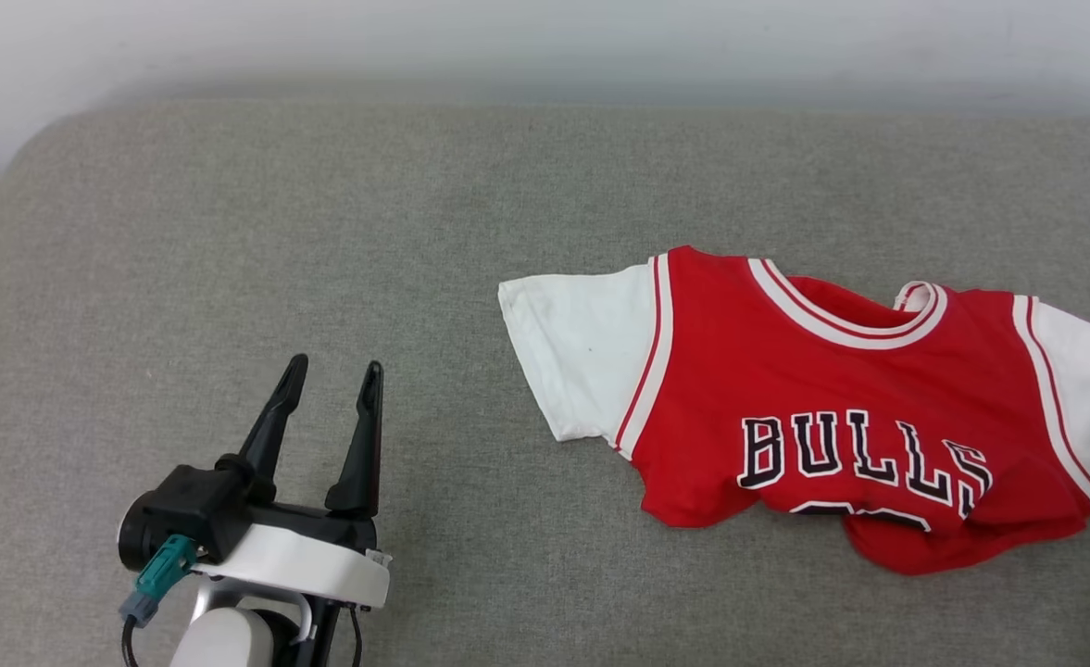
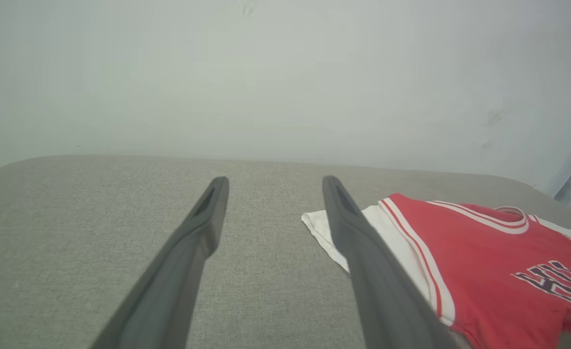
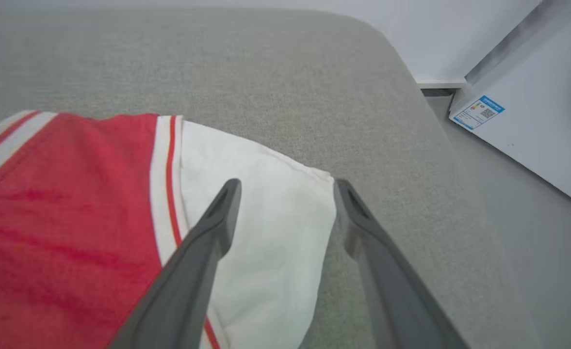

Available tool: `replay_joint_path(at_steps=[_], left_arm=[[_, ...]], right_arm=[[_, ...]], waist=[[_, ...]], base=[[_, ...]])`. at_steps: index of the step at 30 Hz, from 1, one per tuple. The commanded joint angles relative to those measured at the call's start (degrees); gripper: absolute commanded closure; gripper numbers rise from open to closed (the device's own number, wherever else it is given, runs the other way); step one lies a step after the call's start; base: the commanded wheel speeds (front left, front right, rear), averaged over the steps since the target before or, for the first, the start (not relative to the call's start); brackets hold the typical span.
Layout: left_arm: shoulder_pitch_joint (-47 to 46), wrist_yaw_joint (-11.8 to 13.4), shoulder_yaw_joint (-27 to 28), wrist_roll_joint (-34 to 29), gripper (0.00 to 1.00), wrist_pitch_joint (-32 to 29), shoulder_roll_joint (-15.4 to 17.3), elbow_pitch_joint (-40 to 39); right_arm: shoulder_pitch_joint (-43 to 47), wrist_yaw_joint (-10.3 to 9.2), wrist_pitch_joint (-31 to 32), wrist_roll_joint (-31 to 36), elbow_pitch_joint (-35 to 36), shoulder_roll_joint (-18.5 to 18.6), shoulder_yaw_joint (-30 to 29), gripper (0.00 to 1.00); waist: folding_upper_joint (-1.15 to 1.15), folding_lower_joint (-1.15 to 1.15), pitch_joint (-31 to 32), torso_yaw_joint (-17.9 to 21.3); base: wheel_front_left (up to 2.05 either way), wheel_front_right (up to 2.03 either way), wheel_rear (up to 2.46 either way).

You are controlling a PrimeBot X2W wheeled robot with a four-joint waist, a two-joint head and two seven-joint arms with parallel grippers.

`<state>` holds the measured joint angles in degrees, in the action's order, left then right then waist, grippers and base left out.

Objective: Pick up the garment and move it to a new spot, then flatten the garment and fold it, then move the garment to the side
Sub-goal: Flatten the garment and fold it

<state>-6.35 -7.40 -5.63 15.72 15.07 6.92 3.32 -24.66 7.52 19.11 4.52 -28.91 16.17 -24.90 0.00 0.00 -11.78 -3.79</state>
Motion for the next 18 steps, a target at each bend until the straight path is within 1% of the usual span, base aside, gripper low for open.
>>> replay_joint_path(at_steps=[1, 4, 6, 7, 12, 14, 18], left_arm=[[-0.2, -0.1, 0.2, -0.5, 0.00, 0.2, 0.2, -0.7], [0.5, -0.1, 0.2, -0.6, 0.00, 0.2, -0.2, -1.2], [1.0, -0.1, 0.1, -0.7, 0.00, 0.2, -0.2, -1.2], [1.7, -0.1, -0.4, -0.1, 0.00, 0.2, -0.2, -0.5], [2.4, -0.1, -1.7, -0.2, 0.00, 0.2, 0.0, -0.5], [2.8, -0.1, -2.1, 0.6, 0.00, 0.2, -0.4, 0.0], [2.9, -0.1, -1.7, 1.1, 0.00, 0.2, -0.7, -0.3]], right_arm=[[-0.8, -0.07, -1.8, -1.1, 0.7, -0.5, 0.5, 0.00], [-0.5, -0.06, -5.5, -3.1, 3.2, -1.4, 2.4, 0.00], [1.0, -0.06, -7.9, -4.7, 5.4, -2.7, 3.6, 0.00], [3.5, -0.06, -11.9, -7.3, 9.9, -4.6, 6.0, 0.00], [8.9, -0.06, -18.7, -9.8, 17.8, -7.7, 9.9, 0.00], [11.2, -0.06, -21.4, -11.6, 20.3, -9.3, 10.7, 0.00], [15.6, -0.06, -26.7, -13.9, 23.5, -10.8, 13.4, 0.00]], waist=[[0.00, 0.00, 0.9, 0.4], [0.00, 0.00, 1.9, 0.9], [0.00, 0.00, 2.7, 1.2], [0.00, 0.00, 3.5, 1.7], [0.00, 0.00, 4.5, 2.4], [0.00, 0.00, 4.8, 2.6], [0.00, 0.00, 4.9, 3.2]], base=[[0.00, 0.00, 0.00], [0.00, 0.00, 0.00], [0.00, 0.00, 0.00], [0.00, 0.00, 0.00], [0.00, 0.00, 0.00], [0.00, 0.00, 0.00], [0.00, 0.00, 0.00]])
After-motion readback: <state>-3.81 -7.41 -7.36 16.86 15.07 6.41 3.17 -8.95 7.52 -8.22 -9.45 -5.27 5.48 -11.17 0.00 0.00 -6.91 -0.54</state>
